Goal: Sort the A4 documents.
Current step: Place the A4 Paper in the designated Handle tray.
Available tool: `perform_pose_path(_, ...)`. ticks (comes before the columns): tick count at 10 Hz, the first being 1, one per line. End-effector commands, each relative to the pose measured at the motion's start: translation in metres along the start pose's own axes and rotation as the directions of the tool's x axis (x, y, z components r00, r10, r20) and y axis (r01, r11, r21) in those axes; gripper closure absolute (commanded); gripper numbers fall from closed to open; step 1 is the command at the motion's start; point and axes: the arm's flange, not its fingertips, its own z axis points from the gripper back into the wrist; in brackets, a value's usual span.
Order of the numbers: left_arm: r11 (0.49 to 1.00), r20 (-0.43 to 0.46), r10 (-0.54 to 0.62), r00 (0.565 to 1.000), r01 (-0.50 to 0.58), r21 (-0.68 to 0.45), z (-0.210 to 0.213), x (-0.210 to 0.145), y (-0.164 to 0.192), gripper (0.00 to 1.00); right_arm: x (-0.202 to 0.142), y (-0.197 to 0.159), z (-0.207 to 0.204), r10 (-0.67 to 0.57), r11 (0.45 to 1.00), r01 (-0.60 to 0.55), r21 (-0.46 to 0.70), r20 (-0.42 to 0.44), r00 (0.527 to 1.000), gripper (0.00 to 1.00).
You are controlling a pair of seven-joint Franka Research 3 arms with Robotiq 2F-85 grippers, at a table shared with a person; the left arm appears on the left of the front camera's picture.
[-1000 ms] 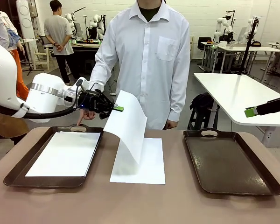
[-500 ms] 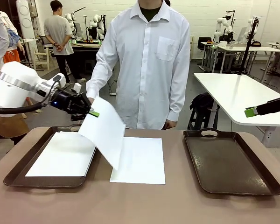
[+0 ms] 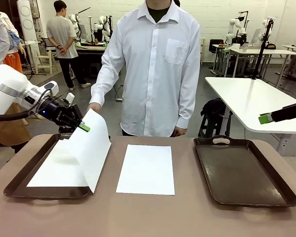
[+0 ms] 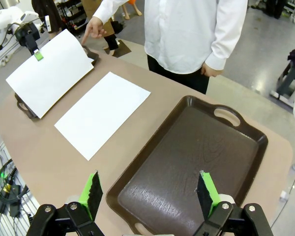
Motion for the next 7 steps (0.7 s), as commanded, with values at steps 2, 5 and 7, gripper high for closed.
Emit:
perform_pose_path(2, 0.992, -0.013, 0.049, 0.999, -0.048, 0.113, 0.026, 0.001, 0.006, 0.99, -0.001, -0.002, -0.002, -0.006, 1.0, 0.006, 0.016, 0.005, 1.0, 0.0)
perform_pose_path(5, 0.926, 0.161, 0.147, 0.976, -0.193, 0.325, 0.035, 0.016, 0.034, 0.99, -0.001, -0.002, -0.002, -0.006, 1.0, 0.006, 0.016, 0.005, 1.0, 0.0)
perform_pose_path(7, 0.915, 0.161, 0.133, 0.978, -0.183, 0.36, 0.027, 0.027, 0.045, 0.99, -0.001, -0.002, -0.002, -0.006, 1.0, 0.006, 0.016, 0.005, 1.0, 0.0)
